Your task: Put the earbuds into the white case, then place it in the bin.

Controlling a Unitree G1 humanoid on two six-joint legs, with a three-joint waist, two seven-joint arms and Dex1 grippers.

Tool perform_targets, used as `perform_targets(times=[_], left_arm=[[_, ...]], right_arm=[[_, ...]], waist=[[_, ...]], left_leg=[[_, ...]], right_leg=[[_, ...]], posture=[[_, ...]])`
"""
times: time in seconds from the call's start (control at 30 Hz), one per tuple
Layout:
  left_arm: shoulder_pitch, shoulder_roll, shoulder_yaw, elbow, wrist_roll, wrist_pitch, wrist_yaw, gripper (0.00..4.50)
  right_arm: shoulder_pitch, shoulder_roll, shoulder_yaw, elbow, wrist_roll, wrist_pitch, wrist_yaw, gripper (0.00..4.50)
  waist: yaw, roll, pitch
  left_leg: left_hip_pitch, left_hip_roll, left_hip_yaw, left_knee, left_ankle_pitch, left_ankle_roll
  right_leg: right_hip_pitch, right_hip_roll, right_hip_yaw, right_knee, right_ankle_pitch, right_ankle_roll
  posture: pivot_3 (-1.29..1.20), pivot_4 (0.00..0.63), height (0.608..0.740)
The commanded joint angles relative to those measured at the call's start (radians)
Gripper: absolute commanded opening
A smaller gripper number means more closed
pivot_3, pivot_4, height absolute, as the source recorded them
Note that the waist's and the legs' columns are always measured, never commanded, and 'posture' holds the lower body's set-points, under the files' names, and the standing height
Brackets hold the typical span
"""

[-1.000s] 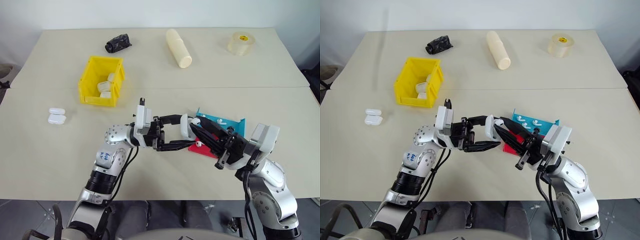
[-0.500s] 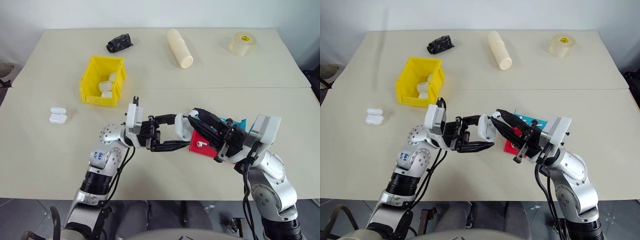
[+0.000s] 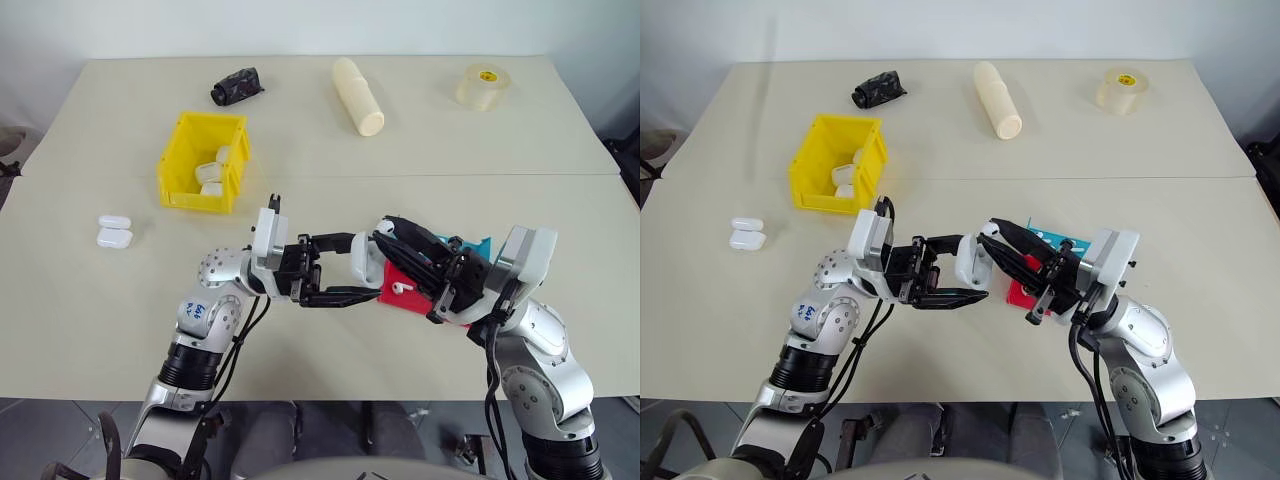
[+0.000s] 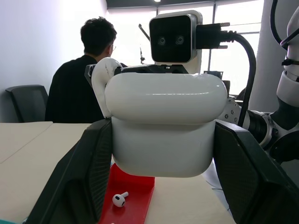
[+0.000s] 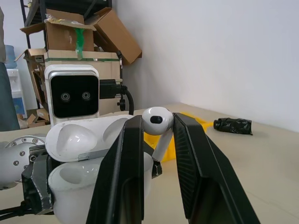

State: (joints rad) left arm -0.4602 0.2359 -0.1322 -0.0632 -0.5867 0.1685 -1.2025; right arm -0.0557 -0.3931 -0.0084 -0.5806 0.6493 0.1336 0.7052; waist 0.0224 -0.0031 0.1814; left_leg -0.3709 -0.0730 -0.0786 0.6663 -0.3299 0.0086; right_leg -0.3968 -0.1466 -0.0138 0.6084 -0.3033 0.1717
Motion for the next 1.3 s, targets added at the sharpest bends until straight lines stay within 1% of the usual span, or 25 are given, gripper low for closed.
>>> perform_targets(times=[0.03,0.47,0.6,0.93,1.3], left_arm=[[-0.014,-0.008,0.015,-0.031,-0.024,-0.007,0.005,2.8],[-0.015,-0.006,0.011,-0.02,-0.017,-0.009,0.004,2.8],[-0.016,-0.012,0.01,-0.025,-0.018,-0.011,0.009,2.8],[-0.021,-0.007,0.005,-0.039,-0.032,0.006,-0.001,2.8],[-0.028,-0.006,-0.001,-0.036,-0.032,0.031,-0.031,2.8]], right_arm=[[0.018,-0.014,0.003,-0.035,0.028,0.014,0.023,0.53],[0.016,-0.022,-0.006,-0.056,0.064,0.037,0.021,0.53],[0.04,-0.039,0.015,-0.046,0.026,0.025,0.047,0.53],[0.03,-0.013,0.049,0.009,-0.044,-0.03,0.052,0.53],[0.007,0.004,0.082,0.036,-0.063,-0.031,0.05,0.53]], waist=[[0.0,0.0,0.0],[0.0,0.0,0.0],[0.0,0.0,0.0],[0.0,0.0,0.0],[0.0,0.0,0.0]], left_leg=[[0.0,0.0,0.0,0.0,0.0,0.0],[0.0,0.0,0.0,0.0,0.0,0.0],[0.0,0.0,0.0,0.0,0.0,0.0],[0.0,0.0,0.0,0.0,0.0,0.0],[0.0,0.0,0.0,0.0,0.0,0.0]], right_leg=[[0.0,0.0,0.0,0.0,0.0,0.0],[0.0,0.0,0.0,-0.001,0.0,0.0],[0.0,0.0,0.0,-0.001,0.0,0.0],[0.0,0.0,0.0,-0.002,0.0,0.0],[0.0,0.0,0.0,-0.001,0.0,0.0]], posture=[[0.0,0.15,0.74],[0.0,0.15,0.74],[0.0,0.15,0.74],[0.0,0.15,0.74],[0.0,0.15,0.74]])
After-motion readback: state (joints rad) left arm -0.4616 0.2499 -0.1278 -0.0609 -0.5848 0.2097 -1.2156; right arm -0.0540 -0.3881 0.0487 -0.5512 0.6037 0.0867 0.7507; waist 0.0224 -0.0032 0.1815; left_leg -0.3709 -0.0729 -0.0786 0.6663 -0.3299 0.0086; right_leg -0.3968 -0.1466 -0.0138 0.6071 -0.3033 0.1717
